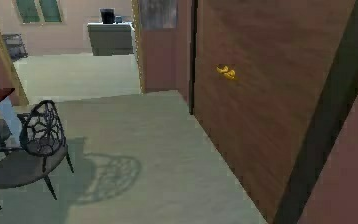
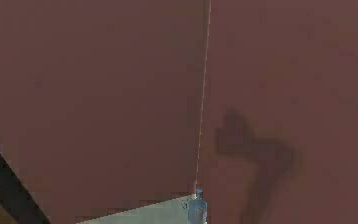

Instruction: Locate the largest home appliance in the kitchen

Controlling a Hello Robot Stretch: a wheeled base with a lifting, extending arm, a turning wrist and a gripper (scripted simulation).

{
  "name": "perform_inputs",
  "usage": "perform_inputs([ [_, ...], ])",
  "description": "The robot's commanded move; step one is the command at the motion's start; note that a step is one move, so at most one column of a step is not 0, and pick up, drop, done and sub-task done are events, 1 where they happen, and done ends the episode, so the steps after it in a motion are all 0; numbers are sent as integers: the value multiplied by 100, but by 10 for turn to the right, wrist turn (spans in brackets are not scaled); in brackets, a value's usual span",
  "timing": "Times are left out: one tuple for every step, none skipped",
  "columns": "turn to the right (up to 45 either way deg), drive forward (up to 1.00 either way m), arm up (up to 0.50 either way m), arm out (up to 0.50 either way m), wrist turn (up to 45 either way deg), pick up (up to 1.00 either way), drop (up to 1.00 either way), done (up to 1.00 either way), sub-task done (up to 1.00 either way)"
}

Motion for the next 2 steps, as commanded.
perform_inputs([
  [-150,0,0,0,0,0,0,0,0],
  [0,20,0,0,0,0,0,0,0],
])
